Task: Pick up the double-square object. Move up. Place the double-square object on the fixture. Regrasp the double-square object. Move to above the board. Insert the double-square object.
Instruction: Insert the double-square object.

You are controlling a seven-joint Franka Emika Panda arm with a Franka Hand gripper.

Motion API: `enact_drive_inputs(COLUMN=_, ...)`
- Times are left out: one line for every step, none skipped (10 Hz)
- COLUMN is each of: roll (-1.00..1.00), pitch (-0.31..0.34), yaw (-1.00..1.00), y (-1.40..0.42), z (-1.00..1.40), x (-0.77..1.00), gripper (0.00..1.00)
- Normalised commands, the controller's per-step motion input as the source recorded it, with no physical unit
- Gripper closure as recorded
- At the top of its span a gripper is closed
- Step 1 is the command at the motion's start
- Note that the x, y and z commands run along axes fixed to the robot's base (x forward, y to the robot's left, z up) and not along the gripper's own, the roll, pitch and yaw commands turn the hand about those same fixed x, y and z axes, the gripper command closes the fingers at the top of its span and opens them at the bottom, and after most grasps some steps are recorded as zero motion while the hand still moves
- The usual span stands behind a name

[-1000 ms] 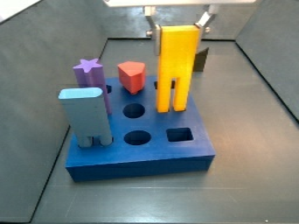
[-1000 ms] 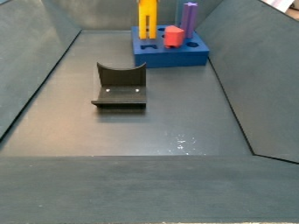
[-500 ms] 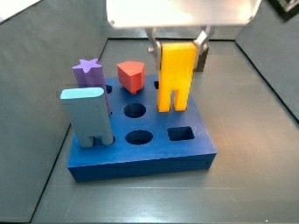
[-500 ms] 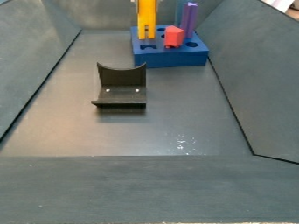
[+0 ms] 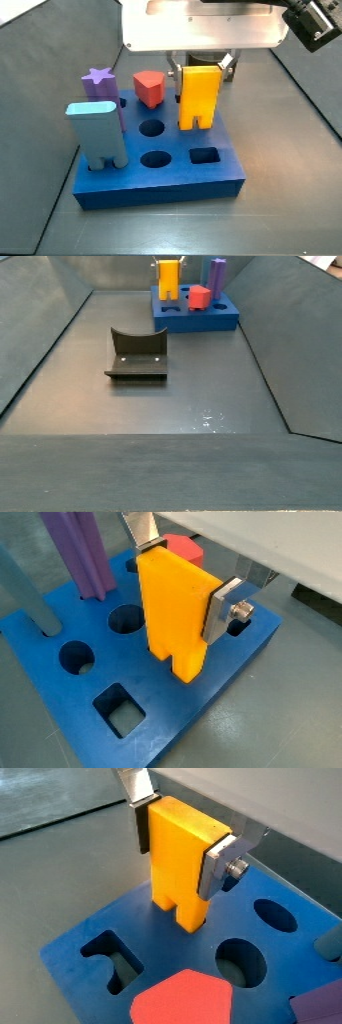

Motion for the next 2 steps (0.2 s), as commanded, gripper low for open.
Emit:
enact_drive_inputs(roll=-0.01, pitch=0.000, yaw=-0.02, y=0.00, z=0.00, x=0.00, gripper=1.00)
enact_drive_inputs(roll=0.00, pitch=0.000, yaw=0.00, y=0.00, z=0.00, x=0.00, gripper=1.00)
